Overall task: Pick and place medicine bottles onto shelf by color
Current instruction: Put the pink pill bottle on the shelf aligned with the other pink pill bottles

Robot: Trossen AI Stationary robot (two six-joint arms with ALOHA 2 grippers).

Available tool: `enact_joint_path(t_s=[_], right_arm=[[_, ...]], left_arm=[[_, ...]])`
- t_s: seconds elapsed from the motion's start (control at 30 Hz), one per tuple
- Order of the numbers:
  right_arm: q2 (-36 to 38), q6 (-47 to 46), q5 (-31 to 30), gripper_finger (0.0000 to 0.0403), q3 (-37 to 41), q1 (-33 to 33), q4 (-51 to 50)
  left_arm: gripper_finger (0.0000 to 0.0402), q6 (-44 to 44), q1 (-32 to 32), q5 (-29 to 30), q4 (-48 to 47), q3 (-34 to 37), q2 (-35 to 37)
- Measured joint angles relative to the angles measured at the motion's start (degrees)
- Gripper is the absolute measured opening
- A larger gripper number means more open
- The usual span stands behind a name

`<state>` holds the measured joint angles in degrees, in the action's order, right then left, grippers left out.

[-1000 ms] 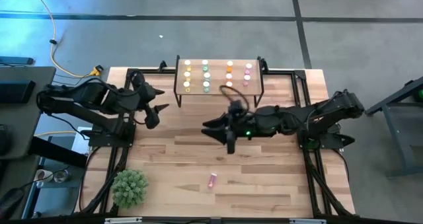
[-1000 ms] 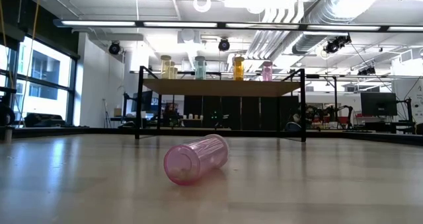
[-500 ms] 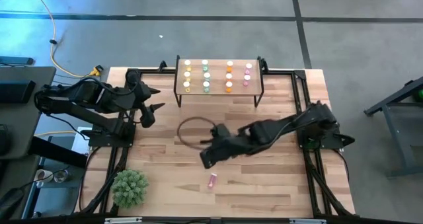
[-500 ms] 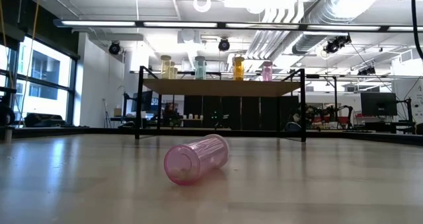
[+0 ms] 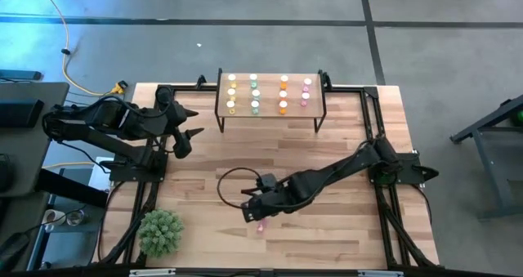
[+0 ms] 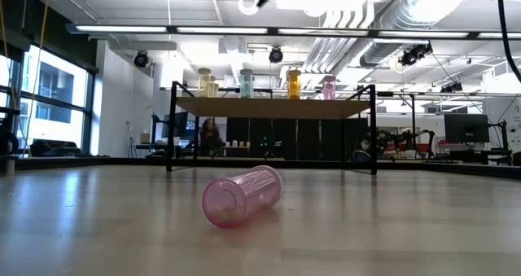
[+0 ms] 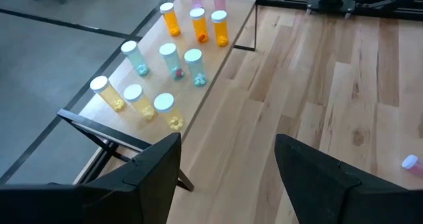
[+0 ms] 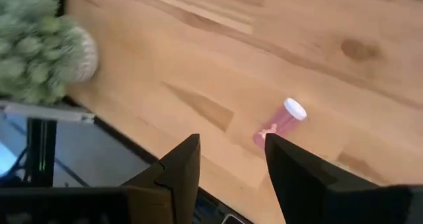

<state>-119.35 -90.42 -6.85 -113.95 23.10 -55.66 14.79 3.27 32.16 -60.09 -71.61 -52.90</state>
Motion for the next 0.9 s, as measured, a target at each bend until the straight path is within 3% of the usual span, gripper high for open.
enact_joint_path(t_s=[0.13, 0.27, 0.47, 0.9], right_arm=[[-1.78, -8.69, 0.18, 0.0161, 0.00, 0.32, -1.17], [-5.05, -14.82, 4.33, 0.0161, 0.00, 0.34, -1.96], [-10.18, -17.78, 11.53, 0.0161, 0.02, 0.69, -0.50], [-15.88, -20.18, 11.82, 0.0161, 0.02, 0.93, 4.94]], left_arm=[[0.0233, 0.00, -0.01, 0.00, -0.01, 0.00, 0.00], [0.0233, 0.00, 0.00, 0.00, -0.05, 0.00, 0.00], [0.0233, 0.00, -0.02, 0.00, -0.07, 0.00, 0.00], [0.0233, 0.02, 0.00, -0.02, -0.05, 0.00, 0.00]])
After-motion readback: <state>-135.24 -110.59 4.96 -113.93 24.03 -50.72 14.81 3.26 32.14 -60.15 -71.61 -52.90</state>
